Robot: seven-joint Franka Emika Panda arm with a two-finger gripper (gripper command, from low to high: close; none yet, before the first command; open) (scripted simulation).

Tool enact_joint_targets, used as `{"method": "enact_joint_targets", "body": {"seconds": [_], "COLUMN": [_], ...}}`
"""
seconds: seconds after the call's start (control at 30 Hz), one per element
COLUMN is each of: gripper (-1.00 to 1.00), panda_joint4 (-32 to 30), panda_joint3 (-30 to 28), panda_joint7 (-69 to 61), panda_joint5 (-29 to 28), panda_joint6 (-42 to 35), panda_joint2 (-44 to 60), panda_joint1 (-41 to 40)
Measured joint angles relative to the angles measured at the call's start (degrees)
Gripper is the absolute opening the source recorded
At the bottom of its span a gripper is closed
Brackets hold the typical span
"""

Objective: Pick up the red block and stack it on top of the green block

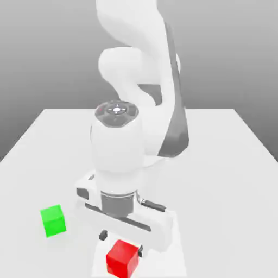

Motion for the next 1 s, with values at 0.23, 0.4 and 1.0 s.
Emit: {"method": "enact_joint_targets", "body": {"seconds": [0.23,0.4,1.0], "gripper": [-1.0,-1.0,1.0], "panda_joint4": [0.0,-1.6,-13.8], "panda_joint3": [0.0,0.7,-5.4], "panda_joint7": [0.1,-1.2,-19.1], "panda_joint5": [-0.1,1.2,4.5], "panda_joint6": [0.3,-6.9,1.3], "panda_joint2": [0.3,-8.5,-12.5], "panda_joint1": [0.0,-1.0,-22.0]}}
